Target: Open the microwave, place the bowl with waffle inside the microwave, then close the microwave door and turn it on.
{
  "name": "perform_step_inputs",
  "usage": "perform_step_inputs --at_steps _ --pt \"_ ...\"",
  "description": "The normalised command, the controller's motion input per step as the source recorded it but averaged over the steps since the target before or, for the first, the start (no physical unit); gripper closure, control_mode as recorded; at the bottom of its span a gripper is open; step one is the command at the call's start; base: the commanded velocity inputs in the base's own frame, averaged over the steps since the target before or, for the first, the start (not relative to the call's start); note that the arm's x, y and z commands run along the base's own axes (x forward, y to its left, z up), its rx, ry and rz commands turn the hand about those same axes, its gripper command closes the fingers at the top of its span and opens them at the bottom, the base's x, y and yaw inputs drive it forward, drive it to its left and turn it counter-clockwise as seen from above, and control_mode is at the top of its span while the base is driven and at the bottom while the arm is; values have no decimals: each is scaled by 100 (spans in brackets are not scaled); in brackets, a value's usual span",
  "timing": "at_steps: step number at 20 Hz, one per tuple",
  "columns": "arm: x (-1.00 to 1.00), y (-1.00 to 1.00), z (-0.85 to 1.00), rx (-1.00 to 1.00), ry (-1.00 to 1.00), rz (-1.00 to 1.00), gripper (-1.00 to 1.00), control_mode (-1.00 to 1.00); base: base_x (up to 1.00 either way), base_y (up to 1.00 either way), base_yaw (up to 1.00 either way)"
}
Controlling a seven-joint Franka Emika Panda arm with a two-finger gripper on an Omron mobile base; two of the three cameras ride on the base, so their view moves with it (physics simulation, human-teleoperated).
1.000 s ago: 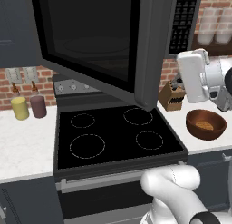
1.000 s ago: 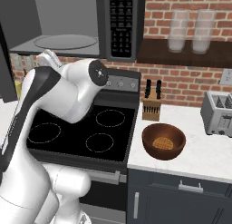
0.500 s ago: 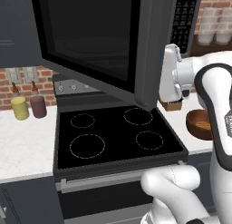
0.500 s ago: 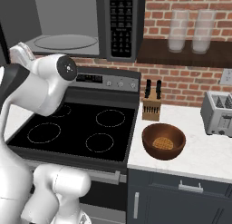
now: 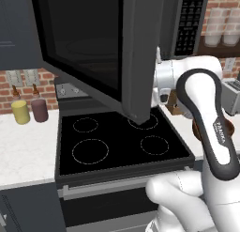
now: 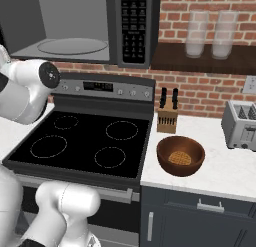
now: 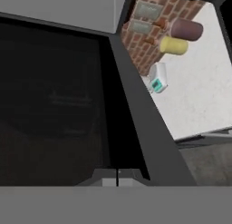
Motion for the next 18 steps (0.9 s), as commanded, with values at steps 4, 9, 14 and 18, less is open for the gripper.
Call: perform_step_inputs --at_steps 4,9,14,18 --pt "-6 100 19 0 11 5 100 -100 0 0 0" --pt "0 100 18 0 10 3 100 -100 0 0 0" --pt "-1 67 13 0 2 0 100 -100 0 0 0" --pt "-29 -44 12 7 -7 0 100 -100 0 0 0"
